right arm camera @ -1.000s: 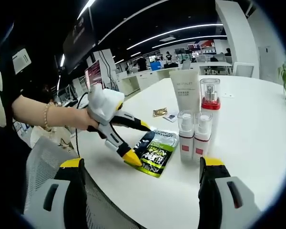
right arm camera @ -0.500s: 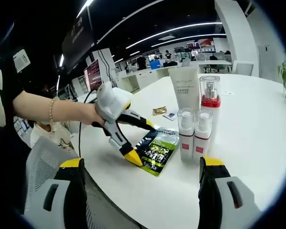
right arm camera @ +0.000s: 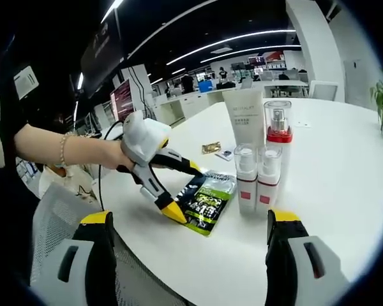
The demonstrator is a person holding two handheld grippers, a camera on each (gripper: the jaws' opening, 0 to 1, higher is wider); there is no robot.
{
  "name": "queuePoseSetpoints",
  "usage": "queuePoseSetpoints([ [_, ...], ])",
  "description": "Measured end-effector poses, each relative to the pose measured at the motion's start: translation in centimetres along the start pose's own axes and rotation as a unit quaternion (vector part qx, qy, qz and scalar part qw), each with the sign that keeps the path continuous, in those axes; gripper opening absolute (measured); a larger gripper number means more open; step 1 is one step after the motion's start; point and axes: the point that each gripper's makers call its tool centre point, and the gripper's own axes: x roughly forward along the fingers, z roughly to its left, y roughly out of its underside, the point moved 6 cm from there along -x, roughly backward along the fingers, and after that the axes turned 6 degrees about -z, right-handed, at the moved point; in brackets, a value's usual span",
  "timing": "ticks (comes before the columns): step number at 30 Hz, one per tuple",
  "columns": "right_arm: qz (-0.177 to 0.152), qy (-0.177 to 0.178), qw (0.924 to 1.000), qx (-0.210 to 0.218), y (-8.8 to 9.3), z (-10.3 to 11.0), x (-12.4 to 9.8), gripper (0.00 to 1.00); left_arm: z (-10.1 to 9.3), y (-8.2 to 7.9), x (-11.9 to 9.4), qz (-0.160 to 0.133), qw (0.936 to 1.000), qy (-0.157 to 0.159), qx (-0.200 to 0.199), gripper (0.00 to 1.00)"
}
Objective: Arrange the skincare products in the storage area until every visible bottle or jar stands upright without overlapping.
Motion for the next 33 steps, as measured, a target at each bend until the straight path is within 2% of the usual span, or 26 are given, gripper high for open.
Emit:
queuePoseSetpoints([
  [7,0.021,0.011,0.9996,-0.017,0.6,-0.3,0.1,1.00,0.1,0.0,0.1,-0.003,1.0000,0.000,-0.001,0.79],
  [10,0.019,0.014,0.9995,-0.023,0.5,-0.2,0.1,1.00,0.1,0.1,-0.1,0.004,1.0000,-0.006,-0.002,0.86],
  [18,0.028,0.021,0.9986,-0.040,0.8,-0.2,0.1,1.00,-0.5,0.7,-2.0,0.002,0.9997,-0.016,-0.018,0.91],
  [25,0.033,0.011,0.9984,-0.045,1.1,0.5,0.0,1.00,-1.6,1.8,-4.2,-0.020,0.9971,-0.028,-0.069,0.96],
  [30,0.030,0.008,0.9979,-0.056,0.9,0.8,-0.1,1.00,-3.3,2.2,-6.3,-0.041,0.9922,-0.034,-0.112,0.99],
  [33,0.025,0.005,0.9982,-0.055,0.8,0.8,-0.2,1.00,-3.2,2.5,-6.9,-0.056,0.9883,-0.042,-0.136,0.99],
])
